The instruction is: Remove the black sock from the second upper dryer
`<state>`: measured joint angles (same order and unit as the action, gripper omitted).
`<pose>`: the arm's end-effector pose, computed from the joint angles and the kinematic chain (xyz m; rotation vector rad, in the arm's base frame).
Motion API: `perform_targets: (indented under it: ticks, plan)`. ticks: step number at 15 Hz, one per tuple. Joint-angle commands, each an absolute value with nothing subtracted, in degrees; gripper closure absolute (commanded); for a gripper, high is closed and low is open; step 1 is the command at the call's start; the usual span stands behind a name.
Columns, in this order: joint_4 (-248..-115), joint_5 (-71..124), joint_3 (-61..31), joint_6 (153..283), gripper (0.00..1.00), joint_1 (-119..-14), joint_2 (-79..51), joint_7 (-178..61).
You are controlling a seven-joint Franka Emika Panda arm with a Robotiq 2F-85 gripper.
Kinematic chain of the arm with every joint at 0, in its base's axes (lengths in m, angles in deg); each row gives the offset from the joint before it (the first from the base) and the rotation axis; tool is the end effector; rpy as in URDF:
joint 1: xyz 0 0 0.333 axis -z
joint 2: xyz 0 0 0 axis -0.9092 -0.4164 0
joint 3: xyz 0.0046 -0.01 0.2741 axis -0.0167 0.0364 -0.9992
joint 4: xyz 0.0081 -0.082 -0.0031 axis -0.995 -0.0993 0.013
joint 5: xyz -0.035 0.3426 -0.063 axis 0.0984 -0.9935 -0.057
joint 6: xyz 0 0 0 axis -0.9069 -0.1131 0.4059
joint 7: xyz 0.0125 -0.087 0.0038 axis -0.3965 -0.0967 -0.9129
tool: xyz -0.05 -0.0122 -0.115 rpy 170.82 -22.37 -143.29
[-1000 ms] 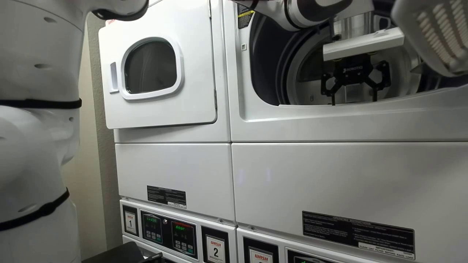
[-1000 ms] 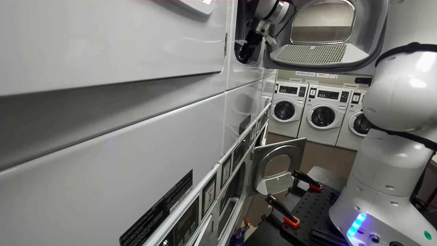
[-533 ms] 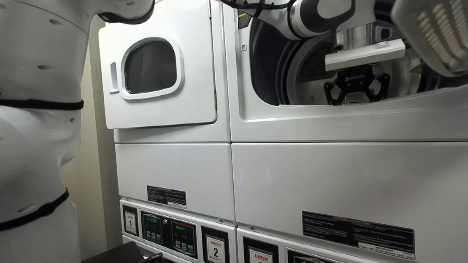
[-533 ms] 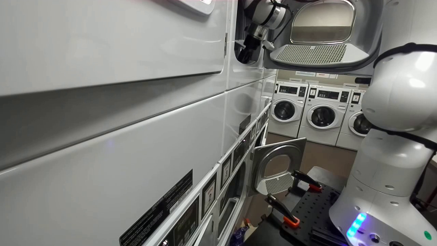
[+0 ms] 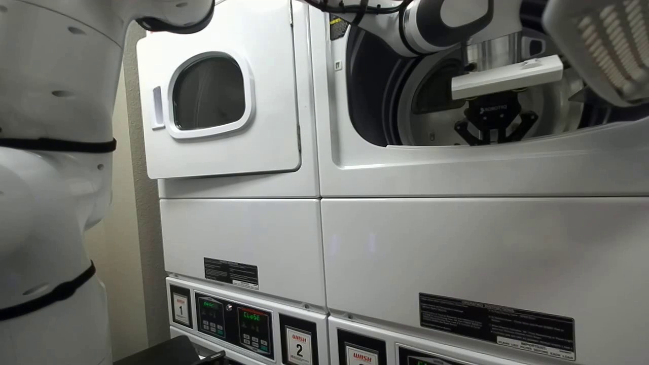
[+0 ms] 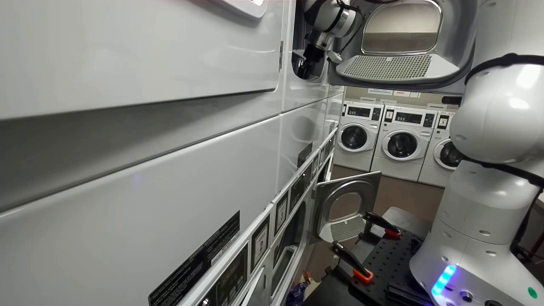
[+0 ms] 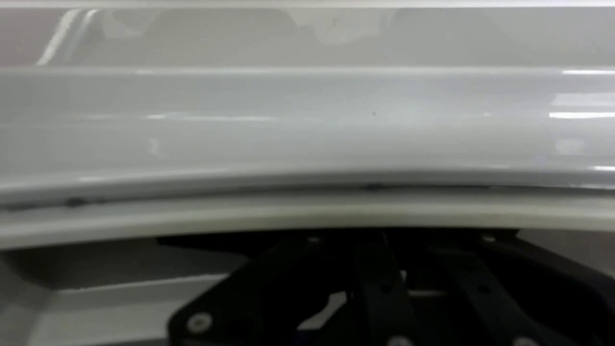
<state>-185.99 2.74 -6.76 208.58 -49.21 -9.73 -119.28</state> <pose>0.5457 -0.2639 0.4583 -3.0213 -0.5154 -0.6094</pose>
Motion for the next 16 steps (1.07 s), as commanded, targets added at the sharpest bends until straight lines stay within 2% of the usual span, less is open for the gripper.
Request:
perform_targets:
  ticks: [1, 5, 16]
  plan:
    - [-186.4, 4.2, -7.6, 209.0, 0.95, -48.7, -8.5, -115.3]
    - [-185.4, 5.6, -7.3, 207.2, 0.9, -48.7, -6.8, -110.6]
    - [-187.5, 6.7, -4.7, 202.4, 0.91, -48.3, 3.3, -109.2]
